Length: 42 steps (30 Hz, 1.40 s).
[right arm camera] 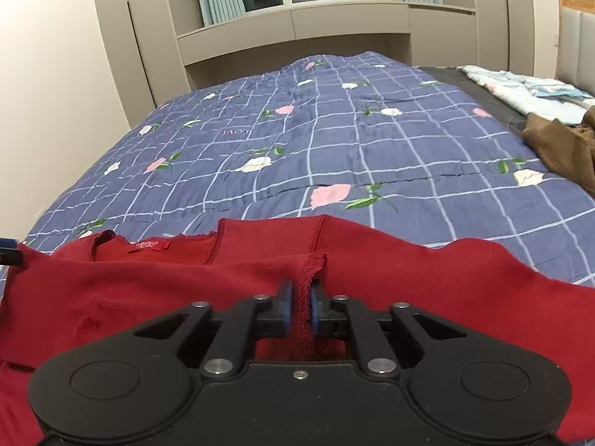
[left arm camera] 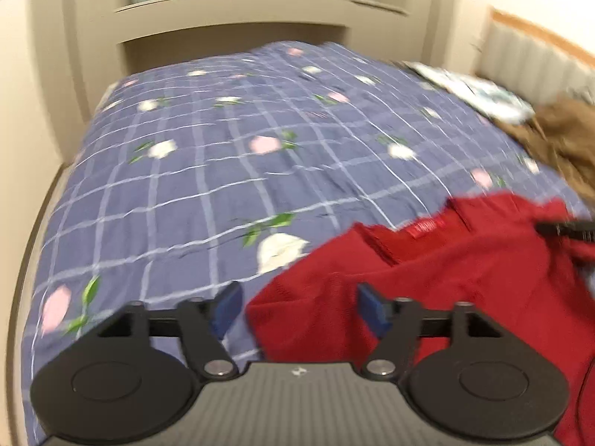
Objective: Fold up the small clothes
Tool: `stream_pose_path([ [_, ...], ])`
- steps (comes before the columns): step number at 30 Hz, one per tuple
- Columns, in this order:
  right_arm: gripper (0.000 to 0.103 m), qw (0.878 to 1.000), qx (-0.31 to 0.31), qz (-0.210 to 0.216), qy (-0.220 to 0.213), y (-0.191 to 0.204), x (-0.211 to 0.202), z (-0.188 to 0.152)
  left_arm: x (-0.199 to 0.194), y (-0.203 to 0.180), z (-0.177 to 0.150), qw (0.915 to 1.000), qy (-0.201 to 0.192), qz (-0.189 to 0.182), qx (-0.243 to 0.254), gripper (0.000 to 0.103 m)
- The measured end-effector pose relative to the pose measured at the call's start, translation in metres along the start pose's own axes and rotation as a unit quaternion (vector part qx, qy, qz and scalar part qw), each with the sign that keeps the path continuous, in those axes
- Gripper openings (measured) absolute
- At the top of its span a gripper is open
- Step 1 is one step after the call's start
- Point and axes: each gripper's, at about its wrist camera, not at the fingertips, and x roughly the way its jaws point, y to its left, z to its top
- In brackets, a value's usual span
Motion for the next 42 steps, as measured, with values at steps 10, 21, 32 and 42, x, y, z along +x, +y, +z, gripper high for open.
stream_pose_path([
  [10,0.046,0.999,-0.032,-0.004,-0.014,0.01,-0.015,-0.008,-0.017,0.01,-0.038,0.9966,-0.015,-0.002,-0.081,0.089],
  [21,0.047,0.999,-0.044,-0.001,0.0,0.012,-0.014,-0.024,-0.014,0.029,0.001,0.9978,-0.047,0.03,-0.035,0.089],
  [32,0.049,0.999,-0.049,0.001,0.003,0.019,-0.002,-0.023,0.018,0.006,0.004,0.9924,0.023,-0.054,0.108,0.069],
  [42,0.049,0.999,-0.052,0.003,0.003,0.018,0.0,-0.023,0.037,0.005,-0.015,0.9961,0.057,-0.024,0.062,0.052],
])
